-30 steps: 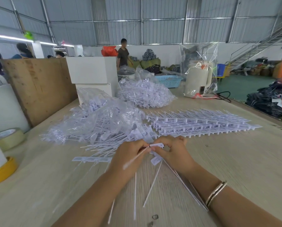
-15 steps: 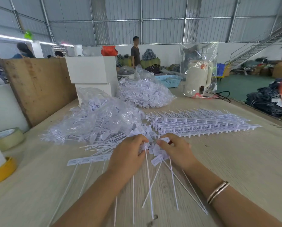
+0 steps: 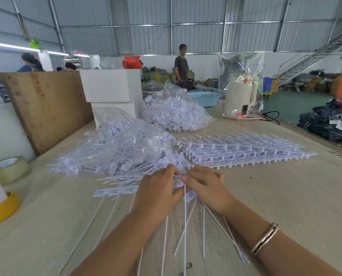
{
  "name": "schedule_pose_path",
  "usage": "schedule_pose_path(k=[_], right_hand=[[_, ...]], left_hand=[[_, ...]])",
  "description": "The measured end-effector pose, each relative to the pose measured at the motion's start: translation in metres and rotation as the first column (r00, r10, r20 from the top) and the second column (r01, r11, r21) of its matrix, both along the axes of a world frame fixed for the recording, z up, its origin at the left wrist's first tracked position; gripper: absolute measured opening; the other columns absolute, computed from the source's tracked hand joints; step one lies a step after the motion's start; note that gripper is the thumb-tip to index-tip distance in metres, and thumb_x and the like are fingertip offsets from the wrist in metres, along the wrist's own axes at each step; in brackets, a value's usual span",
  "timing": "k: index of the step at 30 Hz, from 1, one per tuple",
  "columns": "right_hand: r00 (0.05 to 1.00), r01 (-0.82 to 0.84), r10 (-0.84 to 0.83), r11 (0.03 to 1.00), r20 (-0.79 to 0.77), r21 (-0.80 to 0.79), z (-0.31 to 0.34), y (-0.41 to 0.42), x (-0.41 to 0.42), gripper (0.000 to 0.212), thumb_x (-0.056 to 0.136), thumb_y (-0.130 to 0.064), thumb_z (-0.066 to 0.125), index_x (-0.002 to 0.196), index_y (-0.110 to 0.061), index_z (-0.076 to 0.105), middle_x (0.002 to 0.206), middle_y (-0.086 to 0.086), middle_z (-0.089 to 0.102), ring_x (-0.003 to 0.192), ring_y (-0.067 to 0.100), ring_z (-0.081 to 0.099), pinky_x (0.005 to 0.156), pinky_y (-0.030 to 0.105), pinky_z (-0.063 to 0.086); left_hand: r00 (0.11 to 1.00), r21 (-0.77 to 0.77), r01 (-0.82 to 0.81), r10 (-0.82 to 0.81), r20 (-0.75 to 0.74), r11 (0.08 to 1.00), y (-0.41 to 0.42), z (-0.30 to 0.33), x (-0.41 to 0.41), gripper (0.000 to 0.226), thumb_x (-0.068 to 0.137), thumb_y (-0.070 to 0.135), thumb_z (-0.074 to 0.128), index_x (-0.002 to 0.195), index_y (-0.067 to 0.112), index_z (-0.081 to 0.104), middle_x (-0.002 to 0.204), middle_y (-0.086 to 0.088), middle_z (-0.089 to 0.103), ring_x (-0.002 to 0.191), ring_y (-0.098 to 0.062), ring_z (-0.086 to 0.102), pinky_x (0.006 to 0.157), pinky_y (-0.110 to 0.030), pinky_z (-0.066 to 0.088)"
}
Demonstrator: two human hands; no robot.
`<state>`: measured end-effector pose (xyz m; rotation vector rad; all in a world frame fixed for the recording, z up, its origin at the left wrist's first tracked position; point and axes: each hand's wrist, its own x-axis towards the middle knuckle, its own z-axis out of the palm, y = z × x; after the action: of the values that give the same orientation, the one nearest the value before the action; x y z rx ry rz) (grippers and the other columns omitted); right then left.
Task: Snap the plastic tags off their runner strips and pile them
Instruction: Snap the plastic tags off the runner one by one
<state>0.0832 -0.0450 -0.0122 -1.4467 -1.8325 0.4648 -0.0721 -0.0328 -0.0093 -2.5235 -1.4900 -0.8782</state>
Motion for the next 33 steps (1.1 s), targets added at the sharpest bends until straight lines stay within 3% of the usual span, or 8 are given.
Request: schedule_pose_path(k=[7, 9, 12, 15, 18, 21, 27, 33], right_hand=[[0.958, 0.004, -0.015, 0.999, -0.287, -0.038, 0.001, 0.006, 0.005, 0.023, 0.091, -0.017, 0.054, 0.072, -0.021, 0.066, 0.079, 0.004, 0.061, 0.086, 0.017, 0.057, 0.101, 0.048, 0.033], [0.937, 0.061, -0.083, 0.995, -0.338, -0.077, 0.001, 0.009, 0.009, 0.027, 0.092, -0.019, 0.053, 0.067, -0.026, 0.063, 0.072, 0.005, 0.056, 0.078, 0.018, 0.054, 0.101, 0.047, 0.032], [0.927, 0.045, -0.076, 0.995, -0.368, -0.092, -0.003, 0.011, 0.011, 0.026, 0.092, -0.019, 0.053, 0.068, -0.015, 0.061, 0.066, 0.007, 0.049, 0.065, 0.013, 0.047, 0.091, 0.042, 0.035], [0.927, 0.001, -0.040, 0.994, -0.374, -0.106, -0.005, 0.011, 0.010, 0.028, 0.092, -0.027, 0.054, 0.066, -0.021, 0.060, 0.067, 0.006, 0.048, 0.067, 0.011, 0.049, 0.102, 0.049, 0.031], [0.937, -0.092, 0.044, 0.988, -0.346, -0.125, -0.003, 0.008, 0.008, 0.023, 0.087, -0.039, 0.061, 0.066, -0.033, 0.065, 0.069, -0.002, 0.058, 0.079, 0.011, 0.055, 0.102, 0.049, 0.032], [0.931, -0.182, 0.133, 0.977, -0.340, -0.115, -0.001, 0.006, 0.007, 0.016, 0.085, -0.030, 0.067, 0.072, -0.023, 0.070, 0.074, 0.004, 0.066, 0.074, 0.010, 0.059, 0.089, 0.043, 0.042], [0.976, -0.081, 0.069, 0.995, -0.204, -0.050, 0.001, 0.004, 0.003, 0.016, 0.083, -0.031, 0.068, 0.069, -0.037, 0.062, 0.075, -0.010, 0.061, 0.080, 0.007, 0.056, 0.101, 0.055, 0.034], [0.999, -0.035, 0.037, 0.995, -0.022, 0.094, 0.000, 0.003, 0.004, 0.015, 0.085, -0.034, 0.065, 0.074, -0.042, 0.059, 0.069, -0.021, 0.052, 0.074, -0.011, 0.047, 0.089, 0.035, 0.022]], left_hand=[[0.993, -0.116, 0.088, -0.078, 0.087, 0.989, -0.002, 0.003, -0.004, 0.022, 0.088, 0.047, 0.052, 0.102, 0.029, 0.049, 0.089, 0.016, 0.056, 0.083, -0.011, 0.056, 0.068, -0.029, 0.034], [0.992, -0.118, 0.118, -0.112, 0.060, 0.986, -0.002, 0.004, -0.004, 0.020, 0.092, 0.035, 0.048, 0.111, 0.029, 0.050, 0.096, 0.011, 0.058, 0.086, -0.013, 0.055, 0.071, -0.029, 0.036], [0.989, -0.134, 0.146, -0.146, 0.012, 0.980, -0.002, 0.003, -0.004, 0.033, 0.090, 0.025, 0.048, 0.123, 0.027, 0.045, 0.114, 0.008, 0.057, 0.097, -0.013, 0.052, 0.085, -0.033, 0.041], [0.992, -0.102, 0.126, -0.127, -0.011, 0.987, 0.000, 0.002, -0.006, 0.032, 0.090, 0.026, 0.052, 0.121, 0.027, 0.045, 0.117, 0.008, 0.056, 0.105, -0.013, 0.052, 0.085, -0.030, 0.041], [0.994, -0.048, 0.105, -0.104, 0.015, 0.993, 0.001, 0.003, -0.005, 0.026, 0.090, 0.033, 0.056, 0.114, 0.027, 0.052, 0.108, 0.008, 0.061, 0.096, -0.012, 0.057, 0.070, -0.025, 0.037], [0.996, -0.045, 0.095, -0.095, 0.002, 0.994, 0.001, 0.003, -0.004, 0.024, 0.090, 0.036, 0.053, 0.113, 0.029, 0.054, 0.101, 0.006, 0.064, 0.088, -0.014, 0.059, 0.063, -0.026, 0.037], [0.995, -0.113, 0.084, -0.078, 0.056, 0.990, 0.005, -0.001, -0.007, 0.019, 0.092, 0.032, 0.052, 0.111, 0.032, 0.057, 0.087, 0.006, 0.067, 0.077, -0.014, 0.061, 0.062, -0.029, 0.043], [0.993, -0.087, 0.083, -0.074, 0.095, 0.993, 0.007, -0.005, -0.008, 0.017, 0.091, 0.033, 0.056, 0.107, 0.033, 0.061, 0.066, 0.011, 0.050, 0.063, -0.010, 0.051, 0.055, -0.026, 0.032]])
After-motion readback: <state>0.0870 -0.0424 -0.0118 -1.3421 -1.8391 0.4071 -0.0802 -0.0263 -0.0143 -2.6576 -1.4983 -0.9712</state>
